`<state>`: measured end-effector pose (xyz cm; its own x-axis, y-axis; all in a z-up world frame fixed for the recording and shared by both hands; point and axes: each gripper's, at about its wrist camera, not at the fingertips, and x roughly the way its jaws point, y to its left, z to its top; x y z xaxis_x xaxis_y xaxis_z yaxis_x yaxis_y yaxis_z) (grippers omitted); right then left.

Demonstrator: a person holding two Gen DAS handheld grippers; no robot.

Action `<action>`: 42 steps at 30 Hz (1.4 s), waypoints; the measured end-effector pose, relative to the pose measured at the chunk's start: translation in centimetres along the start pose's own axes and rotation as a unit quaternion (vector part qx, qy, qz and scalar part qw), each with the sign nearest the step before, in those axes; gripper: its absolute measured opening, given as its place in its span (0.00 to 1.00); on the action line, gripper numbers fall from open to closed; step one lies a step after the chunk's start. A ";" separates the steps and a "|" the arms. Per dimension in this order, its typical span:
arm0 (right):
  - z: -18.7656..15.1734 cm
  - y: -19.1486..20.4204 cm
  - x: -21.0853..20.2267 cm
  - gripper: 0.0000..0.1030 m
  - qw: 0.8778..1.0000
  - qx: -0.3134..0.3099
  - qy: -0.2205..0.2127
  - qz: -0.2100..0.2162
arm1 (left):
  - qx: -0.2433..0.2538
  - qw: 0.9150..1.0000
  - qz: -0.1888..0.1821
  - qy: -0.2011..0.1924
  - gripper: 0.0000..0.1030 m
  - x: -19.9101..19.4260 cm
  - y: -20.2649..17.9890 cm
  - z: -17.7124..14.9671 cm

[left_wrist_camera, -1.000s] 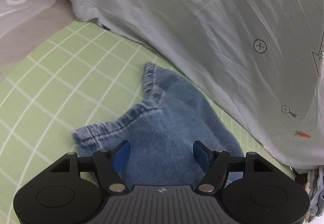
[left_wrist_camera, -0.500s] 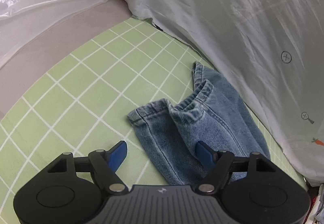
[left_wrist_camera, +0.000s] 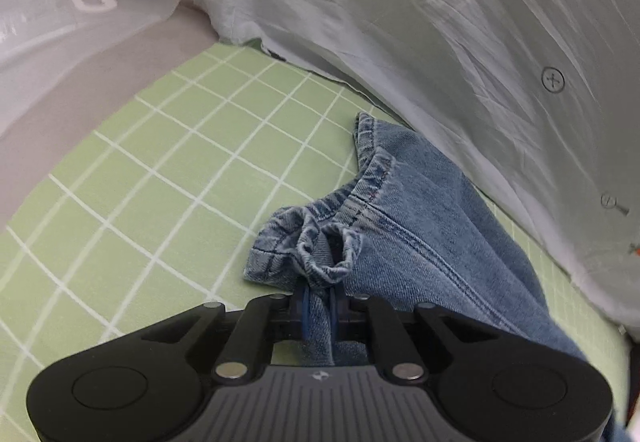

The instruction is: Fold clothes

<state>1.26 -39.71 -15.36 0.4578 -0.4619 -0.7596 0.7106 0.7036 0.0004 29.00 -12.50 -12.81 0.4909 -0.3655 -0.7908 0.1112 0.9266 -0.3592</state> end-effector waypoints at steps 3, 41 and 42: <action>0.0 -0.2 -0.3 1.00 1.000 -0.013 0.019 0.012 | 0.007 1.000 0.014 0.000 0.10 -2.1 0.9 -0.7; -12.8 -1.4 -12.3 1.00 0.990 -0.095 0.081 0.073 | -0.007 0.997 0.070 0.013 0.41 -19.3 14.1 -13.5; -12.8 -1.4 -12.3 1.00 0.990 -0.094 0.082 0.072 | 0.004 0.997 0.076 0.024 0.38 -18.6 14.1 -13.2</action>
<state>-12.18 -28.13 -14.35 0.4437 -0.2672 -0.8554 0.5249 0.8511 0.0064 10.01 6.18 -9.72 0.4609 -0.2243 -0.8586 0.0458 0.9722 -0.2294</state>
